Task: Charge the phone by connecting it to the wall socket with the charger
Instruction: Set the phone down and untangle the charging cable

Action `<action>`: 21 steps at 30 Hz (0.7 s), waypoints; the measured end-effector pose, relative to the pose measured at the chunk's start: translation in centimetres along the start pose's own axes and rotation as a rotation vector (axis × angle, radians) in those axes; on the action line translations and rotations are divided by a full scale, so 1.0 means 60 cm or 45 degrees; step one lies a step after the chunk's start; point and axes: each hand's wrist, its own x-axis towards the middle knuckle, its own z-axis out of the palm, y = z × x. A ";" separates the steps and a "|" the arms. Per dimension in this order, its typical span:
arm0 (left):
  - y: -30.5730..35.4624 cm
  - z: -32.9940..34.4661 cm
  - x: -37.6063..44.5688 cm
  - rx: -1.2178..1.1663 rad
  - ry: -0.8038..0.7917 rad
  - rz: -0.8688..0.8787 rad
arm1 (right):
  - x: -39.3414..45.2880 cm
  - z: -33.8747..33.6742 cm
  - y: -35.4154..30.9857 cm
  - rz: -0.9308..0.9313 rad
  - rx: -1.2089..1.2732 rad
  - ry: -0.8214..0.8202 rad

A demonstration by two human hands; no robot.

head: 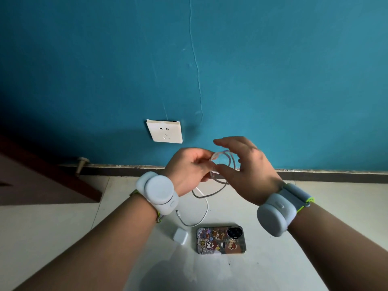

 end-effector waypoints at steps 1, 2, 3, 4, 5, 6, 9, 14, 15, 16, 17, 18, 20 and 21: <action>-0.002 0.001 0.001 0.028 -0.006 0.015 | 0.001 0.000 0.001 0.015 -0.001 -0.014; -0.004 0.002 0.002 0.049 -0.007 0.030 | 0.002 -0.001 0.002 0.045 0.003 -0.024; -0.005 0.002 0.002 0.064 -0.005 0.044 | 0.003 -0.002 0.003 0.080 0.013 -0.022; -0.006 0.002 0.003 0.069 -0.002 0.055 | 0.004 -0.004 0.005 0.112 0.030 -0.002; -0.006 0.002 0.004 0.063 0.003 0.063 | 0.005 -0.005 0.006 0.130 0.050 0.031; -0.005 0.002 0.004 0.051 0.010 0.069 | 0.005 -0.004 0.007 0.135 0.069 0.064; -0.003 0.001 0.006 0.013 0.039 0.065 | 0.004 0.001 0.007 0.174 0.158 0.142; -0.001 0.004 0.004 -0.038 0.089 0.015 | 0.007 0.006 0.003 0.312 0.473 0.163; 0.000 0.004 0.004 -0.044 0.096 0.010 | 0.007 0.006 0.003 0.310 0.479 0.154; 0.001 0.004 0.004 -0.050 0.106 0.008 | 0.007 0.006 0.002 0.312 0.481 0.149; 0.002 0.004 0.004 -0.057 0.117 0.012 | 0.006 0.006 0.001 0.320 0.489 0.152; 0.003 0.004 0.004 -0.067 0.133 0.018 | 0.006 0.006 0.001 0.343 0.518 0.162; 0.004 0.003 0.005 -0.072 0.182 0.022 | 0.009 0.005 -0.001 0.415 0.671 0.200; 0.004 0.002 0.006 -0.071 0.212 0.015 | 0.011 0.004 -0.003 0.448 0.784 0.223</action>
